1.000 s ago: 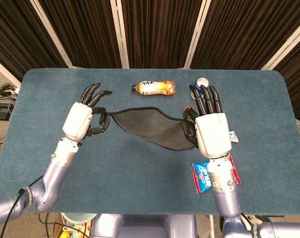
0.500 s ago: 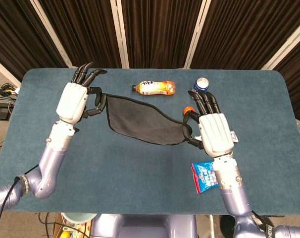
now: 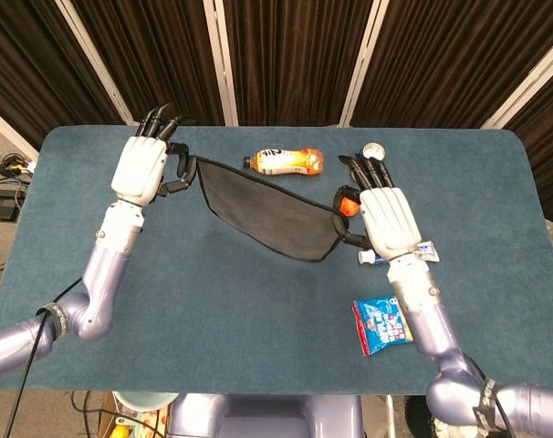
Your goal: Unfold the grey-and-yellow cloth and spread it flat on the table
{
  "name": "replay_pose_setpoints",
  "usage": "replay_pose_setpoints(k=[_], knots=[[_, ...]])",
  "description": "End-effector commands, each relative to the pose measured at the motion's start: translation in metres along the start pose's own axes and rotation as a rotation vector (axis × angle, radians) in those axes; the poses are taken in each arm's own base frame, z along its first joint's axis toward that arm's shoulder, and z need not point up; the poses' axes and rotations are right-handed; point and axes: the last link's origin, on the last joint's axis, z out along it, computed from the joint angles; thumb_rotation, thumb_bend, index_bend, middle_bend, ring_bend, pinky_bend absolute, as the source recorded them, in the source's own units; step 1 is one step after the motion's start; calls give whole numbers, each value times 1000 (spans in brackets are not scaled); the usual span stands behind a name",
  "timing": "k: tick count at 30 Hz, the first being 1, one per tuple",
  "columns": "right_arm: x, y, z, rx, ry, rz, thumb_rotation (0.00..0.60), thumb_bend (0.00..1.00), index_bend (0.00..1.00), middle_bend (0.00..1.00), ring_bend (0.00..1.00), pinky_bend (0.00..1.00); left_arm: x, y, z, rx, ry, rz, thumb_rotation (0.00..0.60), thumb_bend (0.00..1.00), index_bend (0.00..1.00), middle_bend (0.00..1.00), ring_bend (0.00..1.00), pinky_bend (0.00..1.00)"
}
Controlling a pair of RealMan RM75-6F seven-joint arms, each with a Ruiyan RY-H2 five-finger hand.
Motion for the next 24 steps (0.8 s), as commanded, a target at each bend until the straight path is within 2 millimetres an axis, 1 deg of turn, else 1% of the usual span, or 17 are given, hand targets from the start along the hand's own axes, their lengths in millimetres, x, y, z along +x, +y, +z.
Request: replay_pose_setpoints(k=[1, 6, 13, 17, 20, 22, 24], knots=[[-10, -2, 20, 14, -25, 19, 600, 496, 622, 123, 0, 0, -6, -5, 14, 30, -3, -13, 600, 549, 796, 199, 0, 58], [-21, 0, 50, 34, -42, 26, 600, 496, 623, 124, 0, 0, -8, -12, 37, 55, 4, -7, 600, 549, 796, 200, 0, 57], [-26, 4, 84, 43, -53, 31, 600, 496, 623, 123, 0, 0, -9, -19, 71, 80, 7, -1, 600, 549, 796, 203, 0, 57], [-23, 7, 98, 40, -51, 38, 600, 496, 623, 123, 0, 0, -7, -18, 86, 82, 18, -11, 600, 549, 796, 210, 0, 58], [-20, 7, 107, 50, -52, 37, 600, 496, 623, 122, 0, 0, -6, -17, 93, 73, 31, -8, 600, 549, 796, 211, 0, 57], [-18, 4, 111, 64, -49, 40, 600, 496, 622, 123, 0, 0, -6, -17, 96, 68, 36, -15, 600, 549, 796, 211, 0, 57], [-17, 3, 111, 75, -48, 53, 600, 496, 622, 123, 0, 0, -9, -16, 96, 63, 26, -23, 600, 549, 797, 211, 0, 58]])
